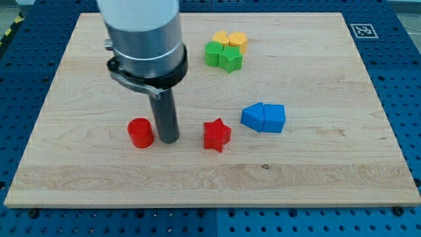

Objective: Move the red star to the bottom of the blue cube

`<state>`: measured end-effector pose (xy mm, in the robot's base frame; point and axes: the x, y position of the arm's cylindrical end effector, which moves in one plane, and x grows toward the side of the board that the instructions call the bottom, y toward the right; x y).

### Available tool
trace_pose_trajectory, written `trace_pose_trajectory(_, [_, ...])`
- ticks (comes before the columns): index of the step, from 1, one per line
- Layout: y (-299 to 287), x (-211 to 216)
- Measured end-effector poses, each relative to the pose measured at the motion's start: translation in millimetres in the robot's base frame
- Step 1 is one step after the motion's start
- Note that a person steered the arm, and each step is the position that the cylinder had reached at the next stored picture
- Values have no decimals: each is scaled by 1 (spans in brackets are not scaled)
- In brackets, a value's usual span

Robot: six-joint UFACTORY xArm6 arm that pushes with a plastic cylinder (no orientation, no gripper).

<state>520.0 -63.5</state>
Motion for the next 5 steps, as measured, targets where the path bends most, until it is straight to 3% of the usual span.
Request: trace_pose_trajectory(5, [108, 24])
